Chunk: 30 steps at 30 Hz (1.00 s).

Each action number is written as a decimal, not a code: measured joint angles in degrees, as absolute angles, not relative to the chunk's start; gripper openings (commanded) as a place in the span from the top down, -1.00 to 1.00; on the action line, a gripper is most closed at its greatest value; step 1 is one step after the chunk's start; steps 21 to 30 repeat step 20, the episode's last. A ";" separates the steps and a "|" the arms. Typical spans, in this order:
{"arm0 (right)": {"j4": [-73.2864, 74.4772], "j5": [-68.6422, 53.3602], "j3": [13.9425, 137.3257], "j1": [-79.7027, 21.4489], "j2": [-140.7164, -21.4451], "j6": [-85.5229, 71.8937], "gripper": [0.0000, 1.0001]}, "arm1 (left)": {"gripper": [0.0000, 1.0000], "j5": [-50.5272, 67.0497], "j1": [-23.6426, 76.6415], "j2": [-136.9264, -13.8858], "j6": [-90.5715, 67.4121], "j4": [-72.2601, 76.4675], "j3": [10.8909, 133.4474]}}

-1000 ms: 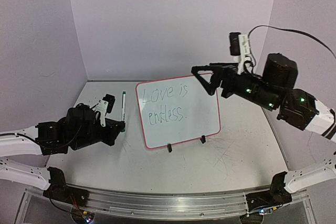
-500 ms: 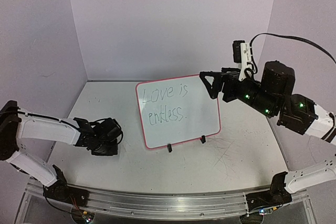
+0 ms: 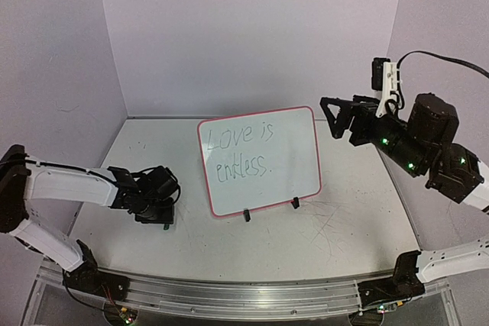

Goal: Write a sentence on the whiteboard
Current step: Place the whiteboard marker in the corner of the board, then reset both arms

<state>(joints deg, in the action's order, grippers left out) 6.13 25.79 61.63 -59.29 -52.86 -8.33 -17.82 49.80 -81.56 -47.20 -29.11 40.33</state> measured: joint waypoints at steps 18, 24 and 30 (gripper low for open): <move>8.74 40.77 76.56 -59.27 -48.05 5.12 -0.96 | -0.99 -21.56 49.76 -56.26 -9.47 -23.25 92.10; 7.72 41.13 77.03 -59.29 -48.03 6.14 -0.96 | -0.99 -20.16 49.76 -56.55 -5.49 -21.30 95.74; 7.72 41.13 77.03 -59.29 -48.03 6.14 -0.96 | -0.99 -20.16 49.76 -56.55 -5.49 -21.30 95.74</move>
